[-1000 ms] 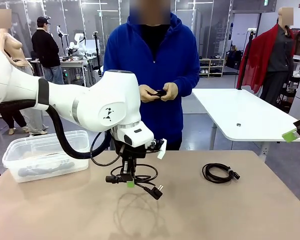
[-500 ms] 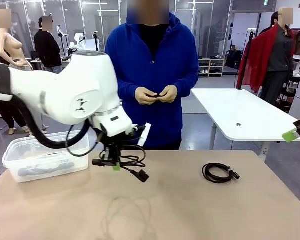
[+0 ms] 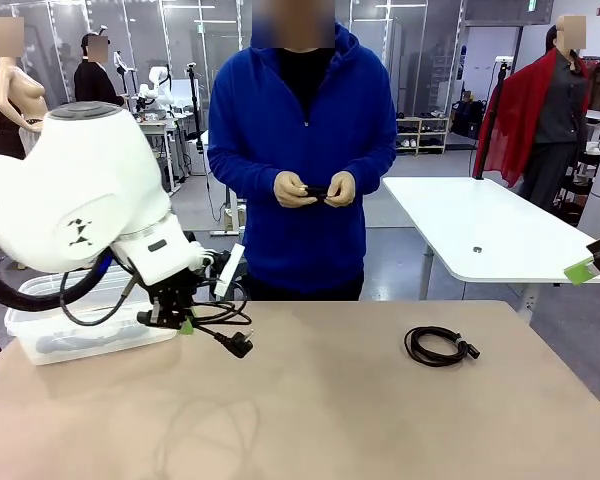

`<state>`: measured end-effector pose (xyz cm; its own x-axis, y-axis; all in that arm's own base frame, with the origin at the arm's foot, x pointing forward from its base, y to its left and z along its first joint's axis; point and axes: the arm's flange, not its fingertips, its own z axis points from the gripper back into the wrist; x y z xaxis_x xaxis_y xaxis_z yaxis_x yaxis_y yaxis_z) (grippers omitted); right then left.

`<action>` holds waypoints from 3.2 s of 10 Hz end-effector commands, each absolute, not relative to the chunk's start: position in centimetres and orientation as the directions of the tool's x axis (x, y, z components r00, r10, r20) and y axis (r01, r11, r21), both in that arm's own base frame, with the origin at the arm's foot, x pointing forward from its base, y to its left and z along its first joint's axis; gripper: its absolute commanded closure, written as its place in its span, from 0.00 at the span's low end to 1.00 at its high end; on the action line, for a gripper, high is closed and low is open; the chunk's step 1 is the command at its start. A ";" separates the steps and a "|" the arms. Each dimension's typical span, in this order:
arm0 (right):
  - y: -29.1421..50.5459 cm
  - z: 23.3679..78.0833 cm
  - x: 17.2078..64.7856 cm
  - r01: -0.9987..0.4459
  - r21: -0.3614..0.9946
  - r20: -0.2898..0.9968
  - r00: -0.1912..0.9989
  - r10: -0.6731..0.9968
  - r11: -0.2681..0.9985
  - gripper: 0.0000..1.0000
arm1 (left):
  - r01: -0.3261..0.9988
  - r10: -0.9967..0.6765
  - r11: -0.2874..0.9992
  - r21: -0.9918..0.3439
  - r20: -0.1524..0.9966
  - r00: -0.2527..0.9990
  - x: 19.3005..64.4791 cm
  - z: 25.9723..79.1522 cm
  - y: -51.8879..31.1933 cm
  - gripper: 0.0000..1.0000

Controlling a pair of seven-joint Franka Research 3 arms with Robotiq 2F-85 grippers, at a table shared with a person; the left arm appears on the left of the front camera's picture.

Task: Organize and store the cables.
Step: Place the Power Cable into the Organizing box.

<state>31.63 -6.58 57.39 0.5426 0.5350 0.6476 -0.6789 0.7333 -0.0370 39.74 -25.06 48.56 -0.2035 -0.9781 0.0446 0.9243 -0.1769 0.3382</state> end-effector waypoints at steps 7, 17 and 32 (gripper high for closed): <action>-6.8 57.3 31.6 -0.683 -0.036 0.650 0.539 0.536 0.730 0.00 | 0.910 -0.989 -0.076 0.408 0.085 -0.121 39.6 48.6 -19.0 0.83; -6.8 57.3 31.6 -0.683 -0.036 0.650 0.539 0.536 0.730 0.00 | 0.846 -0.977 0.171 0.505 0.195 0.081 42.2 51.6 -13.6 0.83; -6.8 57.3 31.6 -0.683 -0.036 0.650 0.539 0.536 0.730 0.00 | 0.728 -0.871 0.490 0.480 0.228 0.436 54.8 48.1 -1.2 0.83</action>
